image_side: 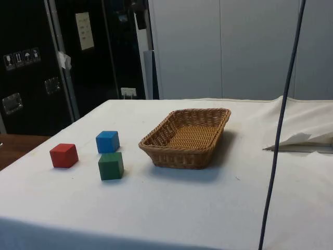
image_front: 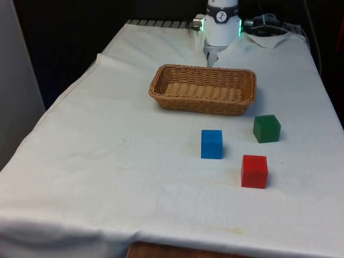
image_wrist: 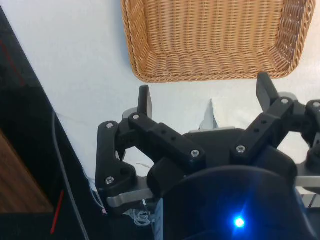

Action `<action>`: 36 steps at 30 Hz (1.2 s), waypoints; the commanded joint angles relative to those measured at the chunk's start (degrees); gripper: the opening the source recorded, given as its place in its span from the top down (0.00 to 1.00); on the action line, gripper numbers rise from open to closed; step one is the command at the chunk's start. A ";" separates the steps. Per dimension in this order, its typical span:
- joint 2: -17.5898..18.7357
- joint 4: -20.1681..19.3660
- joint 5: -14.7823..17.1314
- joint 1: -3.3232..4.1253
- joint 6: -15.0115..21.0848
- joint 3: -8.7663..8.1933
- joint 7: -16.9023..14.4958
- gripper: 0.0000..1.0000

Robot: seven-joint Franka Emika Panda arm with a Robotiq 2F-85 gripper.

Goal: Pick up exactly two blocks and place them into the basket.

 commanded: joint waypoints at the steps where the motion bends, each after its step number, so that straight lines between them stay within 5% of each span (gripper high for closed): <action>1: 0.00 -0.17 0.00 -0.06 0.06 0.00 -0.11 0.00; 5: -0.86 -2.01 0.17 -0.63 1.20 -0.63 -1.32 0.00; 36: 4.18 -4.01 1.55 -0.69 11.17 -0.80 -0.86 0.00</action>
